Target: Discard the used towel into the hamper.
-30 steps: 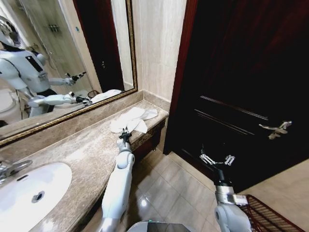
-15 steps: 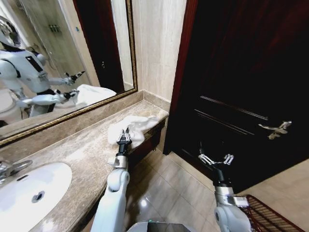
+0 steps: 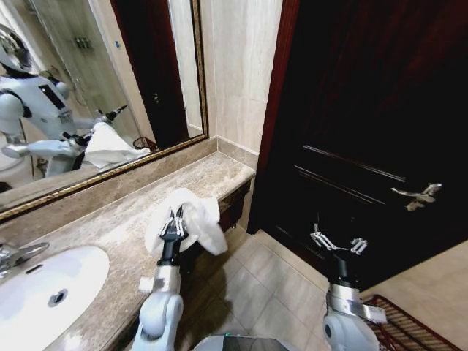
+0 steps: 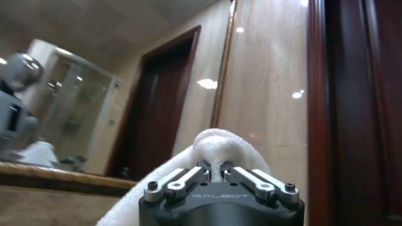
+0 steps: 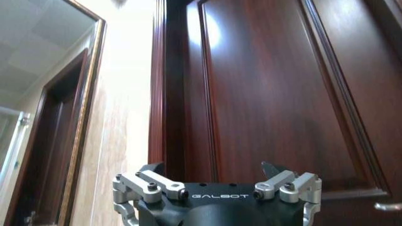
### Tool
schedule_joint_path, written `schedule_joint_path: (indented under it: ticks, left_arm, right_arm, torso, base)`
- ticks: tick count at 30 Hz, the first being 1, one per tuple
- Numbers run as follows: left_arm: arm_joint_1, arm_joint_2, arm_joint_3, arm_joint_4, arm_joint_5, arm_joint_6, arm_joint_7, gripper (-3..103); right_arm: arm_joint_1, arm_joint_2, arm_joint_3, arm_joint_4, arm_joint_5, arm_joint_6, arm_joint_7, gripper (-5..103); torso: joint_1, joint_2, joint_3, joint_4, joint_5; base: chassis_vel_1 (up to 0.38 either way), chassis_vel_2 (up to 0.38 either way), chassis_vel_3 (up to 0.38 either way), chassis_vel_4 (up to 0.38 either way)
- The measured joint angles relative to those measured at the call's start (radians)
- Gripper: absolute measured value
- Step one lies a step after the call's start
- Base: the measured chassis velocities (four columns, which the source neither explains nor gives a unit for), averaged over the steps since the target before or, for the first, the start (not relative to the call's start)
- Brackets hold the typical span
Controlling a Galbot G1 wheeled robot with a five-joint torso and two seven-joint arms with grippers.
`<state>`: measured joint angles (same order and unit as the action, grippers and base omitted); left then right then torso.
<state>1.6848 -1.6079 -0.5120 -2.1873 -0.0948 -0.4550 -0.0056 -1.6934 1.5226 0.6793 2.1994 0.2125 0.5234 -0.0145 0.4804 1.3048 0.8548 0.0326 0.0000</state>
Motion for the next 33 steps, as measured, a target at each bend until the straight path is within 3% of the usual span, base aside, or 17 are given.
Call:
schedule_joint_path:
  ticks: [3, 6, 8, 11, 22, 33]
  left_arm:
    - [0.038, 0.0, 0.003, -0.032, 0.049, 0.004, -0.09, 7]
    - [0.055, 0.0, 0.001, -0.066, 0.054, 0.007, -0.105, 7]
    - [0.075, 0.0, 0.013, -0.103, 0.01, 0.031, -0.118, 7]
    - [0.079, 0.0, 0.01, -0.103, 0.012, 0.033, -0.117, 7]
    - [0.093, 0.0, 0.018, -0.077, 0.145, 0.015, -0.079, 7]
    - [0.068, 0.0, 0.033, -0.025, 0.146, 0.006, -0.078, 7]
  right_arm:
    - [0.0, -0.005, 0.006, 0.013, 0.023, 0.002, -0.004, 100]
    - [0.0, -0.008, 0.008, 0.015, 0.037, 0.006, -0.014, 100]
    - [-0.004, -0.01, 0.009, 0.018, 0.049, 0.014, -0.053, 100]
    - [-0.007, -0.009, 0.005, 0.023, 0.054, 0.019, -0.07, 100]
    - [-0.031, -0.003, 0.027, 0.008, 0.072, 0.059, -0.079, 100]
    - [-0.038, -0.004, 0.032, 0.024, 0.07, 0.05, -0.055, 100]
  torso:
    - [0.0, 0.0, 0.0, 0.0, -0.0001]
    - [0.0, 0.0, 0.0, 0.0, 0.0]
    - [0.0, 0.0, 0.0, 0.0001, 0.0003]
    - [0.0, 0.0, 0.0, 0.0, 0.0]
    - [0.0, 0.0, 0.0, 0.0, 0.0001]
    - [0.0, 0.0, 0.0, 0.0, 0.0]
  base:
    - [0.0, 0.0, 0.0, 0.0]
    - [0.0, 0.0, 0.0, 0.0]
    - [0.0, 0.0, 0.0, 0.0]
    - [0.0, 0.0, 0.0, 0.0]
    - [0.0, 0.0, 0.0, 0.0]
    - [-0.037, -0.038, -0.03, -0.037]
